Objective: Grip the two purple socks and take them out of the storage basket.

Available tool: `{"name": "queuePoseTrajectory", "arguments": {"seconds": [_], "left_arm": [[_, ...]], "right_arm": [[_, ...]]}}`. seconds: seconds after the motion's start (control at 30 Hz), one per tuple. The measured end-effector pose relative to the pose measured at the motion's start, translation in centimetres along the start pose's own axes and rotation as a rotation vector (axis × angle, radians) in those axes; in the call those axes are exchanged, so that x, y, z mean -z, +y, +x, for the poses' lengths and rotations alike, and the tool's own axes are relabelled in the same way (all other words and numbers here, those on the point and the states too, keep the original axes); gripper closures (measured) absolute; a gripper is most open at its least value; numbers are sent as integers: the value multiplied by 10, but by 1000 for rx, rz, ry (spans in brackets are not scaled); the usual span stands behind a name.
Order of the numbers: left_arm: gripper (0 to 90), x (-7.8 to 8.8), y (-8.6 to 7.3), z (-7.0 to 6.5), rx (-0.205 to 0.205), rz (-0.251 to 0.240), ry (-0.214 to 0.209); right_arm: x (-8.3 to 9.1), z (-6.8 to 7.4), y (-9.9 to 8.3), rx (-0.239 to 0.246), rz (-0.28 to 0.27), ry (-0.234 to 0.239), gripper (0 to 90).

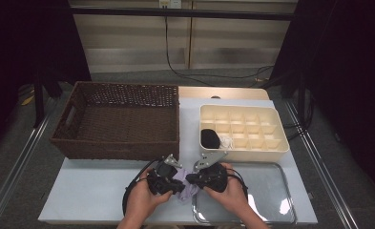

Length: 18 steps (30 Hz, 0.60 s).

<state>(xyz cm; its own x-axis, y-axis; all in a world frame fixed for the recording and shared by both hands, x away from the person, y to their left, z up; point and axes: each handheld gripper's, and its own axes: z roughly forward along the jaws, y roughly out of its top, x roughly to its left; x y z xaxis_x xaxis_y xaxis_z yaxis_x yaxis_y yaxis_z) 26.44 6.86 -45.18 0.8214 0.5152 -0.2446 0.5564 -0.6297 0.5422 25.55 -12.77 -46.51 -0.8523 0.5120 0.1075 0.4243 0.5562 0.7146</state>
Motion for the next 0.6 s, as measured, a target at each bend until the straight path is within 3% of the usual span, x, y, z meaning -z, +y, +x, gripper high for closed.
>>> {"name": "queuePoseTrajectory", "arguments": {"seconds": [0.13, 0.17, 0.43, 0.6], "left_arm": [[725, 14, -1, 7, 19, -44, 30], [708, 16, -2, 9, 42, -60, 34], [637, 16, -10, 18, 97, -63, 44], [621, 11, -11, 19, 93, -58, 40]], "right_arm": [[0, 0, -1, 15, -5, 0, 871], [0, 1, -2, 6, -8, -3, 871], [1, 0, -4, -4, -18, 0, 871], [1, 0, -5, -4, -27, -4, 871]]}}
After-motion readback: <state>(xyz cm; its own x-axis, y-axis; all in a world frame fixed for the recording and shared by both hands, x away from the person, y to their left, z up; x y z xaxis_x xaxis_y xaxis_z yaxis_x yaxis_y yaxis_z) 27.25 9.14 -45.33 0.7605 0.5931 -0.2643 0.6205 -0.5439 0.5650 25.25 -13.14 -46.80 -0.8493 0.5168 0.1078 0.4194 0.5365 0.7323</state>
